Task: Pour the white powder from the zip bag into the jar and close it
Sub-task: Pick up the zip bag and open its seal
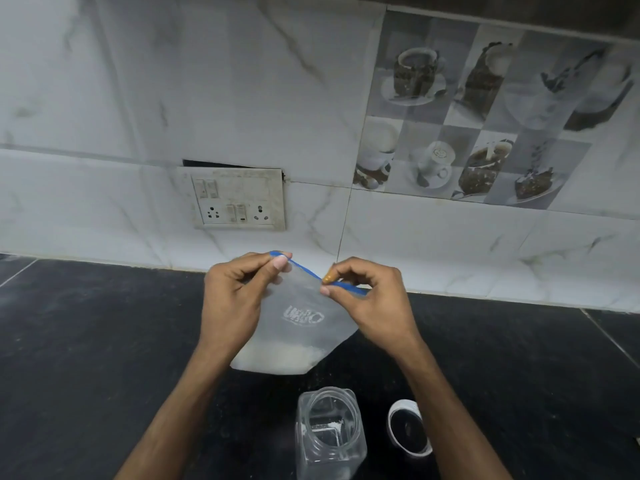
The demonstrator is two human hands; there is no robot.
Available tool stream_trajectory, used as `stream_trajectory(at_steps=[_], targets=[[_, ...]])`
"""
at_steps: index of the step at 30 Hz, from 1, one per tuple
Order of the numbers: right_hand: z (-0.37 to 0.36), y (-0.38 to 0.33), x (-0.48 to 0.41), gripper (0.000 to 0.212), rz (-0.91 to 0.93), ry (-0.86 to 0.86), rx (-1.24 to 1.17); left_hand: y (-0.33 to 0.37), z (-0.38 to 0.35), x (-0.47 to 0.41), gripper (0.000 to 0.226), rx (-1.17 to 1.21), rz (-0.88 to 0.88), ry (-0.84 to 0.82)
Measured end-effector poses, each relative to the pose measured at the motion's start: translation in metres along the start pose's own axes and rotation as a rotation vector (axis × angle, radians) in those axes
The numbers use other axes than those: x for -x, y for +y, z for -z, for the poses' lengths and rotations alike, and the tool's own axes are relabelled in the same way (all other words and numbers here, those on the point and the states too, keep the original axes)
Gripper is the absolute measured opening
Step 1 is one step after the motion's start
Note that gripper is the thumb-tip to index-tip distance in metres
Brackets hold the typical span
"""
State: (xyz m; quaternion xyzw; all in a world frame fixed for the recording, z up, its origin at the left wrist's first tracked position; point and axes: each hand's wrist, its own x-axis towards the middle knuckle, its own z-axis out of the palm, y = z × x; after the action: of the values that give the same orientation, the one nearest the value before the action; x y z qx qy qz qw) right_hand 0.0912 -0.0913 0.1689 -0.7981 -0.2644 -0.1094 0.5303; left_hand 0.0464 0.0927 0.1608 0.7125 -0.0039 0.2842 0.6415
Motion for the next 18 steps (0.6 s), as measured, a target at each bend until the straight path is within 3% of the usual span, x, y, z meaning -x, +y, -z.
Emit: stream_trajectory(at_steps=[11,14,18], targets=[[0.033,0.017,0.003,0.026,-0.169,0.015,-0.139,-0.003,0.023,0.001,0.014,0.044,0.037,0.122],[0.027,0.000,-0.004,0.027,-0.129,0.043,-0.149,-0.007,0.029,0.002,0.012,0.049,0.044,0.202],[0.017,-0.026,-0.014,0.034,-0.033,0.020,-0.114,-0.006,0.033,0.004,0.033,-0.068,-0.036,0.158]])
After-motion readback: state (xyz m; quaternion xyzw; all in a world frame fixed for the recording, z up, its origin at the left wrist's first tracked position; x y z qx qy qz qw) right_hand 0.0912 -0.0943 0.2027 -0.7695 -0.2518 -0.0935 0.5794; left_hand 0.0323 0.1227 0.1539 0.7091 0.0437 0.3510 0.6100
